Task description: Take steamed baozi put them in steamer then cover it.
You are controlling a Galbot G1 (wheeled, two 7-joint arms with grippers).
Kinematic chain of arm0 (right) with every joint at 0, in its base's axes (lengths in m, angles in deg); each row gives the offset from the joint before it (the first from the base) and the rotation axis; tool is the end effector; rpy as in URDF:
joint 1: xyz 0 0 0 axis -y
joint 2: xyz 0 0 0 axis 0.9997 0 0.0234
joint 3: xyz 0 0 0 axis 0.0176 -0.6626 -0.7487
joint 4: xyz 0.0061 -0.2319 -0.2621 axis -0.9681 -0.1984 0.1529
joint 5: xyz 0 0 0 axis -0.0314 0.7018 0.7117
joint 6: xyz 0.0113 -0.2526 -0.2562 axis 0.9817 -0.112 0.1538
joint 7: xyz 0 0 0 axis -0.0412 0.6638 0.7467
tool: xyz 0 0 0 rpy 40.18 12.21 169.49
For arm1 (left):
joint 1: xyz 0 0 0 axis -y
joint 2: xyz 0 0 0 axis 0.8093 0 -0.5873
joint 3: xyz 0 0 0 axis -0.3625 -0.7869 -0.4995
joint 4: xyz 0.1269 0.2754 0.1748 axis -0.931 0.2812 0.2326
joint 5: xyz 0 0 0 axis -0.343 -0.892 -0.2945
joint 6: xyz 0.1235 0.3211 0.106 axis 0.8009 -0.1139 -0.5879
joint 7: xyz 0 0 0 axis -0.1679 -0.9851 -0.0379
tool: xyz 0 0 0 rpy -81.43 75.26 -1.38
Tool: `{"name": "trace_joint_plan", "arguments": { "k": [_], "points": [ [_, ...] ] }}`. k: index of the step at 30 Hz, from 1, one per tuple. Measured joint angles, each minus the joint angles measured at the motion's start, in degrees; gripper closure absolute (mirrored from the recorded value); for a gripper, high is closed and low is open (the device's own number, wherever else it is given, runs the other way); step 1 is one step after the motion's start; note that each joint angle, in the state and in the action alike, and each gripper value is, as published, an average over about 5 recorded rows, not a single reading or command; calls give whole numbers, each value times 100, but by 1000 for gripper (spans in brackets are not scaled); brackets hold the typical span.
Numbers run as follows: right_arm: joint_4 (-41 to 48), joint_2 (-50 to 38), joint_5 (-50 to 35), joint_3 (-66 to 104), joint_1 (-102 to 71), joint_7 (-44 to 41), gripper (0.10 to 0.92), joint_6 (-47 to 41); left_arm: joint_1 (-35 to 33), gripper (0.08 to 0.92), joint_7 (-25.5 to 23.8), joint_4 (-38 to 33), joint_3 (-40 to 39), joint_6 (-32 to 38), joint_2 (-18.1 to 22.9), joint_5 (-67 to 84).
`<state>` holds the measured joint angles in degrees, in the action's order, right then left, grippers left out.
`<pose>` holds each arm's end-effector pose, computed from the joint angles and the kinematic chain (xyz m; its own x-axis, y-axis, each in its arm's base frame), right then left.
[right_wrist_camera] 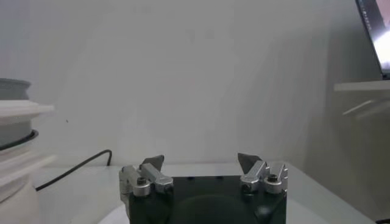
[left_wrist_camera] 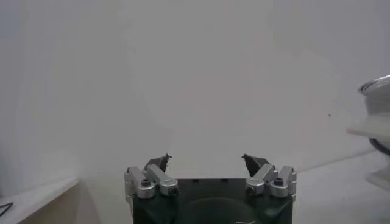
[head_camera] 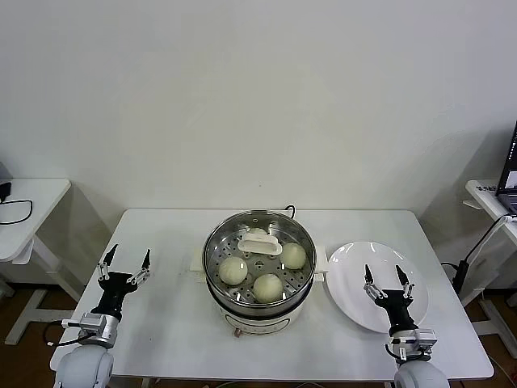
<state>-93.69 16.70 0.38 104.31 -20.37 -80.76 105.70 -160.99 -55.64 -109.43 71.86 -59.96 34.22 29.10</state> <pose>0.2367 -0.1394 -0.4176 -0.9986 0.0519 0.0056 0.0520 0.9986 0.0069 0.2566 0.1476 -0.3707 -0.9995 0.0175 -0.0265 0.0103 0.9684 0.2494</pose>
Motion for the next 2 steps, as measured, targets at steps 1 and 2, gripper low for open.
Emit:
{"name": "trace_joint_plan", "arguments": {
  "k": [1,2],
  "points": [
    [-4,0,-1,3,-3,-1,203,-3,-2,177,-2,7,0,9,1,5],
    [-9,0,-2,5,-5,-1,203,-6,-4,177,-5,15,0,18,3,9]
  ]
}}
